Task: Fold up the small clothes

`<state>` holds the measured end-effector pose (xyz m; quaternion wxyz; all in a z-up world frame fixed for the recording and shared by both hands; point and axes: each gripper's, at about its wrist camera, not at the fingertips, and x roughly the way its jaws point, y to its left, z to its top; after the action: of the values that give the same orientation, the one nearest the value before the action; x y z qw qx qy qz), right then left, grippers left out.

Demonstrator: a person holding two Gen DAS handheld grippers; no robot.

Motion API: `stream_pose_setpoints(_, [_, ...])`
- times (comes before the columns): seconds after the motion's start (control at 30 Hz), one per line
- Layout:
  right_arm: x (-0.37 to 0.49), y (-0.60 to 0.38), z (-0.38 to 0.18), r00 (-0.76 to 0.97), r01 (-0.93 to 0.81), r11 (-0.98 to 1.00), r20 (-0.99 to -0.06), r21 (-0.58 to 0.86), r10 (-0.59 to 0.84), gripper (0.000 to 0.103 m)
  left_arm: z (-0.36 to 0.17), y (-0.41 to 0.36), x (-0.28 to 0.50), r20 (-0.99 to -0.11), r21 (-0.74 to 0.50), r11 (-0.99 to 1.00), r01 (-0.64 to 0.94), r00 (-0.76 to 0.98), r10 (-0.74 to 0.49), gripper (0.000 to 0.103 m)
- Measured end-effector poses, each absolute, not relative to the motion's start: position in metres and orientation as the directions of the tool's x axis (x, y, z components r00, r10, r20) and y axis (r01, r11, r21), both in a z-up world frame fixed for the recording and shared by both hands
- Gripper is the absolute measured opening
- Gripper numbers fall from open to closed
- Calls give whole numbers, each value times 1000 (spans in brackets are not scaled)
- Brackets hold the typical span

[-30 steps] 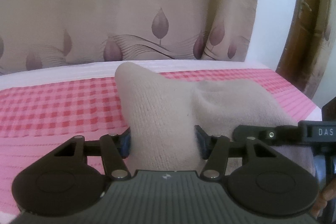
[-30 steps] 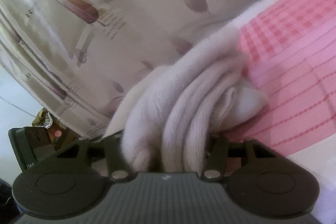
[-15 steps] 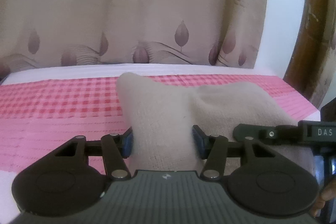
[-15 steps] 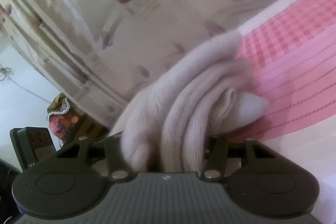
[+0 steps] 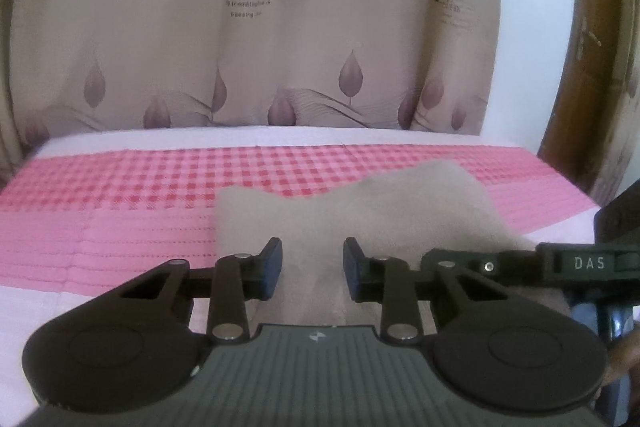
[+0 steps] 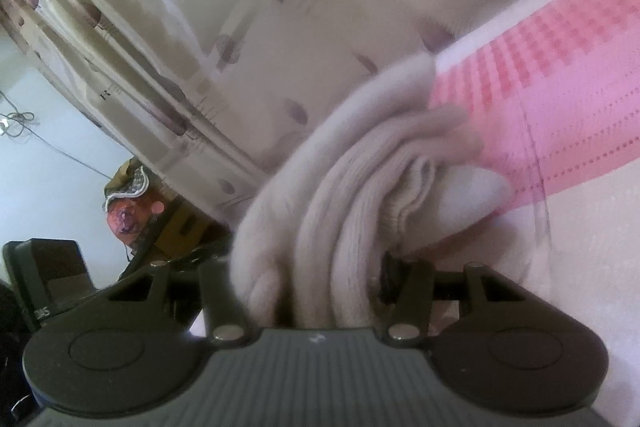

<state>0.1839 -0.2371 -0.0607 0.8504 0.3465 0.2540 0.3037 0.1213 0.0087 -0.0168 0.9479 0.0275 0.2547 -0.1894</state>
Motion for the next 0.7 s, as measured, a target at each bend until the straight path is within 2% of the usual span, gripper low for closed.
stream_pose_setpoints(0.07, [181, -239, -62, 693, -331, 578, -223, 746, 685, 52, -16, 12, 120, -492, -53, 929, 366, 800, -343, 45])
stream_pose_setpoints(0.13, [180, -243, -64, 700, -316, 587, -235, 745, 675, 52, -16, 20, 124, -500, -76, 940, 334, 802, -326, 84])
stream_pose_setpoints(0.2, [178, -248, -66, 702, -305, 590, -243, 748, 670, 52, -16, 33, 131, -504, -131, 934, 331, 790, -350, 97])
stream_pose_setpoints(0.27, [176, -250, -68, 703, -304, 594, -246, 745, 667, 52, -18, 40, 140, -519, -162, 928, 337, 770, -370, 102])
stream_pose_setpoints(0.37, [175, -252, -72, 703, -298, 589, -245, 751, 668, 52, -30, 45, 161, -578, -171, 920, 351, 721, -383, 103])
stream_pose_setpoints(0.47, [174, -253, -75, 701, -301, 584, -240, 754, 671, 52, -48, 46, 184, -626, -266, 880, 395, 623, -469, 100])
stream_pose_setpoints(0.5, [175, -254, -76, 701, -300, 582, -240, 756, 672, 52, -54, 46, 190, -625, -326, 848, 418, 578, -525, 93])
stream_pose_setpoints(0.53, [175, -255, -77, 700, -299, 582, -241, 756, 673, 52, -60, 45, 194, -620, -365, 824, 433, 548, -562, 82])
stream_pose_setpoints(0.57, [175, -256, -78, 699, -299, 582, -242, 756, 673, 52, -64, 44, 196, -621, -374, 825, 424, 546, -562, 76])
stream_pose_setpoints(0.6, [175, -257, -80, 700, -295, 585, -246, 756, 671, 52, -67, 42, 197, -622, -371, 830, 415, 553, -555, 66])
stream_pose_setpoints(0.7, [174, -258, -82, 703, -295, 577, -236, 761, 671, 52, -60, 38, 183, -587, -336, 847, 413, 611, -531, 52])
